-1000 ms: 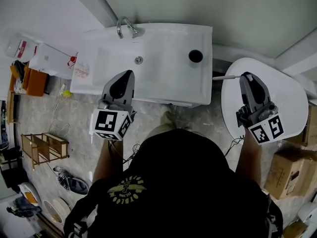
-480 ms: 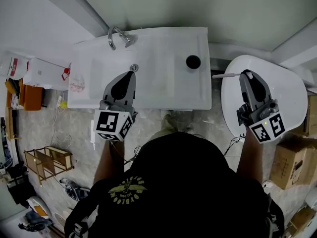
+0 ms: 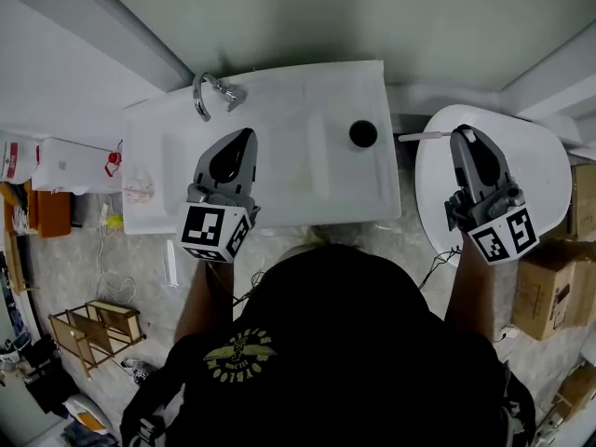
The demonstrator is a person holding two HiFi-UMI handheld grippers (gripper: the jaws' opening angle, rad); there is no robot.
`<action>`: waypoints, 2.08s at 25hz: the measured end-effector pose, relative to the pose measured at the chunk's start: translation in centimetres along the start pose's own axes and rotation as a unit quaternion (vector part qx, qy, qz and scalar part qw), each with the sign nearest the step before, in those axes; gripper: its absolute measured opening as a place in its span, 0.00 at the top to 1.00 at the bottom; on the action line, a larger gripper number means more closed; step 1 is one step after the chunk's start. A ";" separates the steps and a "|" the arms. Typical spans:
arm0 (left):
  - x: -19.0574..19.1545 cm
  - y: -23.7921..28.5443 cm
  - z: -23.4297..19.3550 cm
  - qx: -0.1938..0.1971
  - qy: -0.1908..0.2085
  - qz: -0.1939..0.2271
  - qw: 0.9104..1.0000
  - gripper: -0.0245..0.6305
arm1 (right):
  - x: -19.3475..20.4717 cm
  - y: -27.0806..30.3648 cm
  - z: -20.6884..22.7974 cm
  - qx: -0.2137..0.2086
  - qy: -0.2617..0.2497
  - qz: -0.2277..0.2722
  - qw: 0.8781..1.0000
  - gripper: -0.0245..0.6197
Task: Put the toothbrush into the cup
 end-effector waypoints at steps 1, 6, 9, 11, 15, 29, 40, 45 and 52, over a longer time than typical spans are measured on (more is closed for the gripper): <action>0.1 0.3 -0.5 0.004 0.000 0.000 1.000 0.94 | 0.1 0.6 -0.1 0.002 -0.002 0.000 1.000 0.89; 0.6 2.2 -3.2 0.025 -0.007 0.005 1.000 0.94 | 0.7 3.5 -0.4 0.018 -0.017 -0.001 1.000 0.89; 1.0 3.4 -4.2 0.041 -0.012 0.008 0.999 0.94 | 1.1 5.1 -0.3 0.028 -0.025 -0.007 0.999 0.89; 1.4 4.3 -4.3 0.054 -0.014 0.007 0.998 0.94 | 1.3 5.9 -0.1 0.032 -0.029 -0.012 0.999 0.89; 2.1 5.7 -4.1 0.065 -0.018 0.002 0.998 0.94 | 2.3 7.0 0.3 0.026 -0.026 -0.029 0.999 0.89; 3.0 7.4 -2.8 -0.018 -0.031 -0.011 0.999 0.94 | 7.4 9.2 3.6 -0.062 0.023 -0.086 0.994 0.89; 5.3 8.0 0.1 -0.044 -0.030 -0.040 0.998 0.94 | 10.4 9.8 5.0 -0.111 0.046 -0.114 0.986 0.89; 6.6 7.7 0.6 -0.056 -0.032 -0.059 0.996 0.94 | 13.1 9.9 5.4 -0.123 0.055 -0.137 0.981 0.89; 9.7 7.4 1.1 -0.059 -0.039 -0.097 0.993 0.94 | 18.3 9.7 6.0 -0.122 0.094 -0.174 0.973 0.89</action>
Point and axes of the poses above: the fingertips, and each gripper's own axes: y forward along the fingers, z to its right, x out of its underside, the point moved 5 cm from there along -y, backward along the fingers, and after that the axes turned 8 degrees about z, right-handed, at the moved point
